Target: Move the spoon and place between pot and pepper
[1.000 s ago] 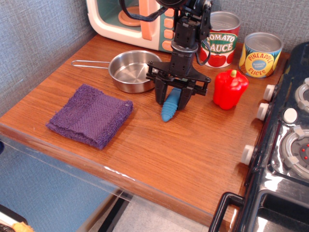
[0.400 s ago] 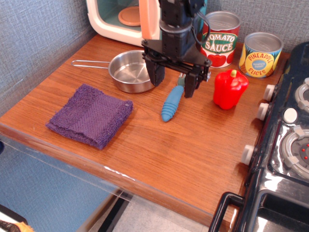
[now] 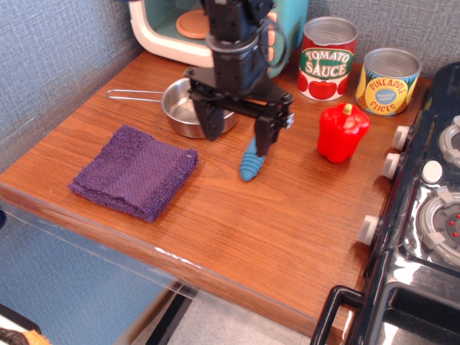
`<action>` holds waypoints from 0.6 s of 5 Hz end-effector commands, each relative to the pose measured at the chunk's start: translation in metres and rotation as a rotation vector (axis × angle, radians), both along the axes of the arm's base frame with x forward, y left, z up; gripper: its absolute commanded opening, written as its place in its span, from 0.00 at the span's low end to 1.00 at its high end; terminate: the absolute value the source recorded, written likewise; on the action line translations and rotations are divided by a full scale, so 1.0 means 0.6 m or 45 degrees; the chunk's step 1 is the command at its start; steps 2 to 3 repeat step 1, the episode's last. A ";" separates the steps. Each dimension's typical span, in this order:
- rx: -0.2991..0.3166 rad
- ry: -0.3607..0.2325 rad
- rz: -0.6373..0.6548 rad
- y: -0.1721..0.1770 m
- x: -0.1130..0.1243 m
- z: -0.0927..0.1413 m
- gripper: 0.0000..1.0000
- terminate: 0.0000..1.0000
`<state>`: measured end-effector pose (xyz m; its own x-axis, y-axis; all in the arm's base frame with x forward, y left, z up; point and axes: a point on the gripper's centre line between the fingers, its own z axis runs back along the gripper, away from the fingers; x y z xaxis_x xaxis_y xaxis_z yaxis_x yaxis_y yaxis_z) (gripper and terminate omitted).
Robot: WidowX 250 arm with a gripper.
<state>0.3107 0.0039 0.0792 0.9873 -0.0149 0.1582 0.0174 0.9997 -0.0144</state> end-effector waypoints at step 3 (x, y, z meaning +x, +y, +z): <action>0.000 -0.079 0.001 0.009 -0.013 0.030 1.00 1.00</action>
